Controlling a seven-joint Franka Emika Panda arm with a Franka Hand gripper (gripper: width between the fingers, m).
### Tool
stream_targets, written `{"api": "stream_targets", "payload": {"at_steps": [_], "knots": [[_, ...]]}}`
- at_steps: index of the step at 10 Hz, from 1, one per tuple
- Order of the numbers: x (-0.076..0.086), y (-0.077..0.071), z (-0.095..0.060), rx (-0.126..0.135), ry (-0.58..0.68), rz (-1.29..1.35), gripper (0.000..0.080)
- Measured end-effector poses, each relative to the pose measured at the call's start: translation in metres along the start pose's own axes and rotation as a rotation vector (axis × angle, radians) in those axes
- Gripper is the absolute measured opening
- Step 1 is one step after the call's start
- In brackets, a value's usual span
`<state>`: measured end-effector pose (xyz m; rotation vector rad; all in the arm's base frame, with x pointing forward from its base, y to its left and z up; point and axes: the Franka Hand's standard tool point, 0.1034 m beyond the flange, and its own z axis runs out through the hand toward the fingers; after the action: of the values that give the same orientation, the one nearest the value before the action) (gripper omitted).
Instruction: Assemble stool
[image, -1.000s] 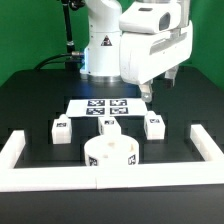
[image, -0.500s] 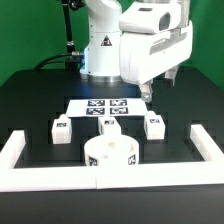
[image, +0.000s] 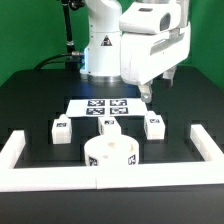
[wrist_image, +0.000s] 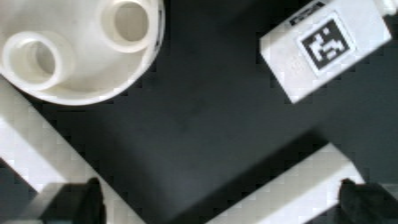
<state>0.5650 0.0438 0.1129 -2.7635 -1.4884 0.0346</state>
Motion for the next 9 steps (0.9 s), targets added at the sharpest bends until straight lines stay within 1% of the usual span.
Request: {"api": "stream_targets", "payload": {"at_steps": [1,2,3,4,6,7,8,9], "knots": [[-0.013,0.004,0.005,0.001,-0.004,-0.091,0.0650],[-0.028,0.008,0.009,0.012,-0.009,-0.208,0.0650],[-0.039,0.011,0.013,0.029,-0.015,-0.260,0.0650],[-0.044,0.013,0.015,0.046,-0.024,-0.255,0.0650],[-0.042,0.011,0.015,0.044,-0.022,-0.252,0.0650],[-0.045,0.012,0.019,0.048,-0.024,-0.255,0.0650],[-0.055,0.014,0.032,0.057,-0.024,-0.256,0.0650],[-0.058,0.019,0.046,0.047,-0.014,-0.244,0.0650]]}}
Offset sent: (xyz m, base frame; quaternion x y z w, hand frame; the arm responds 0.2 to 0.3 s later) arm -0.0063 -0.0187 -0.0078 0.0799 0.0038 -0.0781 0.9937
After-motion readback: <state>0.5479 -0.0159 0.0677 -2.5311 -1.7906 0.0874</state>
